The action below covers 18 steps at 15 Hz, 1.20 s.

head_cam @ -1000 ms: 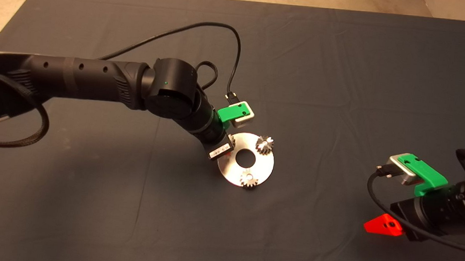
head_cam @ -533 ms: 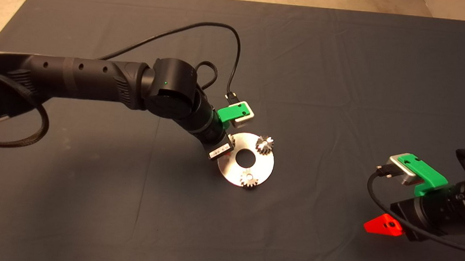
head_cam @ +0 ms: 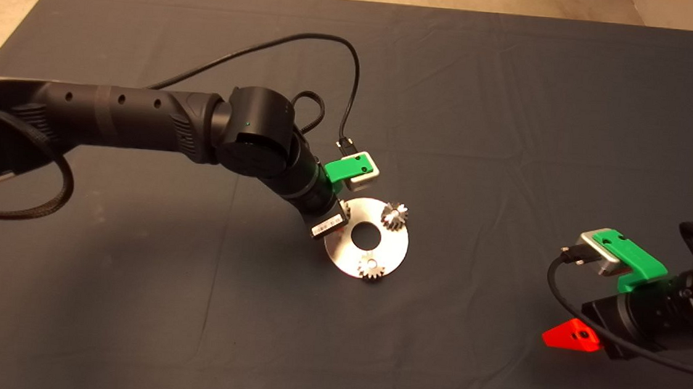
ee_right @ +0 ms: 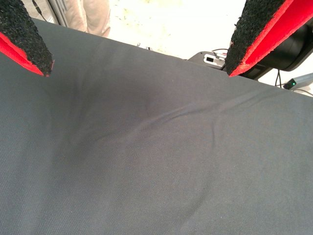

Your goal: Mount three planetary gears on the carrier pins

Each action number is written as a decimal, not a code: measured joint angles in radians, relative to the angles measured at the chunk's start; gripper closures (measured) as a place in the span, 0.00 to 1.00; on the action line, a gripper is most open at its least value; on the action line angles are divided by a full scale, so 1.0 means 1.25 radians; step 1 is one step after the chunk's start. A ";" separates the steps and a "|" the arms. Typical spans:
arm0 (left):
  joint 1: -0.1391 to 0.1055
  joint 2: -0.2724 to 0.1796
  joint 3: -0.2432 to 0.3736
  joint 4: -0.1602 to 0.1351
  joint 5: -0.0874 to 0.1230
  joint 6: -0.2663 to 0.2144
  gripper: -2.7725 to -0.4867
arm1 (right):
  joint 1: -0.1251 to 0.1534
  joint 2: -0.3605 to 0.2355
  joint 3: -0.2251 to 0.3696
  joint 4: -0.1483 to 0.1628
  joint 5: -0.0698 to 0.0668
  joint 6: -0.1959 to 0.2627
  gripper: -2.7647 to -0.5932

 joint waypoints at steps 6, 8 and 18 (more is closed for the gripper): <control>0.011 0.002 -0.001 0.001 0.004 0.010 0.85 | 0.000 0.000 0.000 0.000 0.000 0.000 0.07; 0.011 0.002 -0.001 0.001 0.005 0.025 0.85 | 0.000 0.000 0.000 0.000 0.000 0.000 0.07; 0.015 0.002 -0.002 0.000 0.003 0.036 0.69 | 0.000 0.000 0.000 0.000 0.000 0.001 0.07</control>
